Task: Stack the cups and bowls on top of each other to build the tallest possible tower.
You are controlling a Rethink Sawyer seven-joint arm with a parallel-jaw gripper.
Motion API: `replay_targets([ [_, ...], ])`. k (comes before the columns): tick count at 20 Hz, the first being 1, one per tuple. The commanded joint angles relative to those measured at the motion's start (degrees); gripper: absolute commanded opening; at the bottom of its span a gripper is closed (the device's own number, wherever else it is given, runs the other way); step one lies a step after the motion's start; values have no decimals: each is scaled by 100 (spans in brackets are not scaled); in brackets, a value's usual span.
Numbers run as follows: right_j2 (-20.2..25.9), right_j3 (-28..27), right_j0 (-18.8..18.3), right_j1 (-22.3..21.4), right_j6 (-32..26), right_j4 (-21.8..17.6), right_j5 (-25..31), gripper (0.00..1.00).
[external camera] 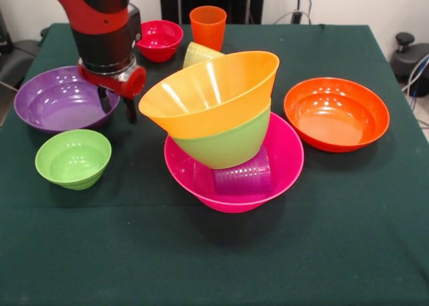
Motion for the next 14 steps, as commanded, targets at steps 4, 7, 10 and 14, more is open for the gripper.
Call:
replay_targets([
  [4,-179,-591,222,638,167,-129,2,100],
  [7,-282,-649,252,745,425,-28,-138,100],
  [10,-268,-648,201,709,282,-23,-132,100],
  [14,-239,-621,148,651,71,-64,-51,0],
])
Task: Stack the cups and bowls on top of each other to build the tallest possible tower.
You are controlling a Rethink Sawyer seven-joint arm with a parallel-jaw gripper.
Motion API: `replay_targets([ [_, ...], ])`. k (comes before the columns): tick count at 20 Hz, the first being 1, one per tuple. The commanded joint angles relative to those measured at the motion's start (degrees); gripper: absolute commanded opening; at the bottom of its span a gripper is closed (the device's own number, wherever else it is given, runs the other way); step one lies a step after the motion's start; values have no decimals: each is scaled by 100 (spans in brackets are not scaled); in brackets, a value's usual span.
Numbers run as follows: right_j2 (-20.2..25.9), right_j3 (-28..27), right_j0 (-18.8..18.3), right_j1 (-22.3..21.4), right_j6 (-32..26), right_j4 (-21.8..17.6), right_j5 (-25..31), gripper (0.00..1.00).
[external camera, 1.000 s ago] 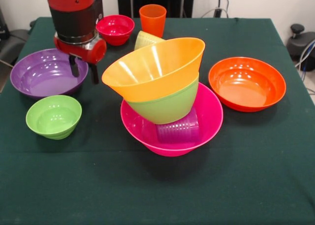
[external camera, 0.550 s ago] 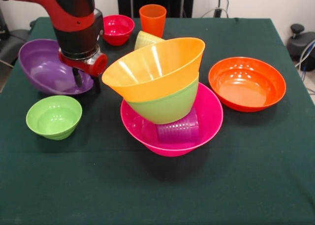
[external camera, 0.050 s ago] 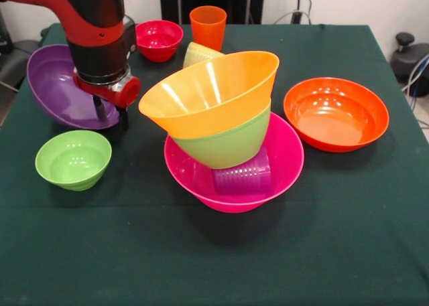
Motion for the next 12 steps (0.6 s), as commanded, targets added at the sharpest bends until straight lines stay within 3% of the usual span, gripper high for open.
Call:
replay_targets([
  [1,-39,-333,34,460,58,-124,-45,0],
  [8,49,-222,-67,333,-64,-66,67,0],
  [12,61,73,-85,-32,140,100,10,0],
])
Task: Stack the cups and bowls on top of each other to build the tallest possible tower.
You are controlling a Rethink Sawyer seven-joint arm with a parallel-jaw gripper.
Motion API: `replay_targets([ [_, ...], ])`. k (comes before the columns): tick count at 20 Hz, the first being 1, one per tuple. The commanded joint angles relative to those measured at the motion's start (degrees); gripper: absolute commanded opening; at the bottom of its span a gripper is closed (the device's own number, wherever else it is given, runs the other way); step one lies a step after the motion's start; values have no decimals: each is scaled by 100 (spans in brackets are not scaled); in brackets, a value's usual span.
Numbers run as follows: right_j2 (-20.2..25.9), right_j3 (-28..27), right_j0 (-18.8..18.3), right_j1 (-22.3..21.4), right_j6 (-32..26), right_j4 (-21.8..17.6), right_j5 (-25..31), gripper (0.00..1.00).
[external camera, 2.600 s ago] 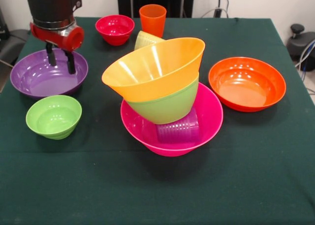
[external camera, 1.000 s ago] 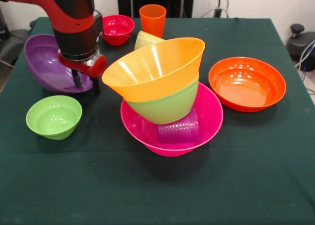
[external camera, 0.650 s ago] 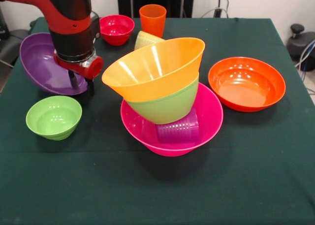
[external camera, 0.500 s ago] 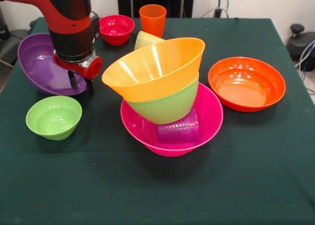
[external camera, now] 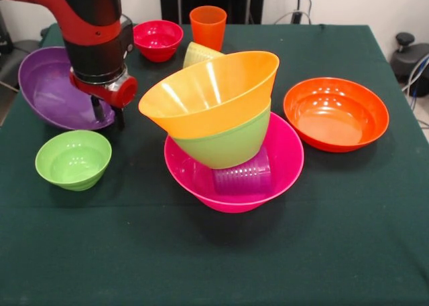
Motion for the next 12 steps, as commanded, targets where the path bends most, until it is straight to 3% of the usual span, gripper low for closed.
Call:
replay_targets([
  [1,63,170,-69,-109,133,88,93,0],
  [6,149,618,-127,-697,103,317,372,0],
  [10,74,543,-73,-719,-122,163,430,0],
  [11,70,536,-76,-713,-142,161,428,100],
  [12,74,538,-78,-714,-148,162,431,100],
])
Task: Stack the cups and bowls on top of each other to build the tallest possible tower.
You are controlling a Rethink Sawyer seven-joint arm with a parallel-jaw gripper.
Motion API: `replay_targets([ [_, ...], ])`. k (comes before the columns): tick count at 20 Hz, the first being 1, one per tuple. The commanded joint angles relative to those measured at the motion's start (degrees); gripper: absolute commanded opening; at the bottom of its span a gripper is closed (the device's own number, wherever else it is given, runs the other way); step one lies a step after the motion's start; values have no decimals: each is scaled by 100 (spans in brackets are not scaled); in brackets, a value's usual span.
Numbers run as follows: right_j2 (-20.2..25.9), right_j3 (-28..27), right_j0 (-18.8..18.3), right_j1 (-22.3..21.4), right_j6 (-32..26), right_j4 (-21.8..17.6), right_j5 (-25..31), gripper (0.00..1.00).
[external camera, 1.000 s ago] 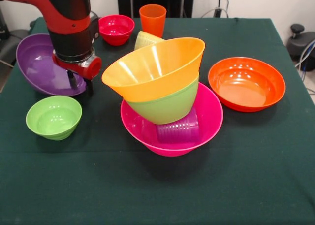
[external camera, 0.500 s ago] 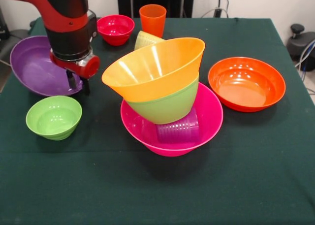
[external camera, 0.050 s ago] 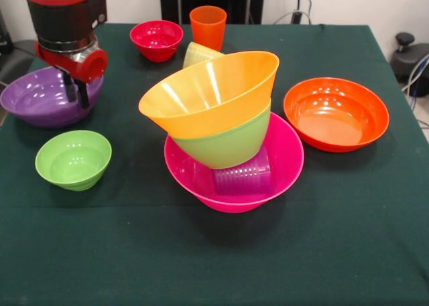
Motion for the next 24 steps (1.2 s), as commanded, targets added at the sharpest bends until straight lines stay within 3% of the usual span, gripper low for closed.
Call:
replay_targets([
  [1,164,309,66,15,-155,-14,397,100],
  [13,136,241,131,32,-69,9,417,100],
  [17,248,142,67,237,-13,117,326,100],
  [24,213,213,312,220,-137,-71,345,100],
])
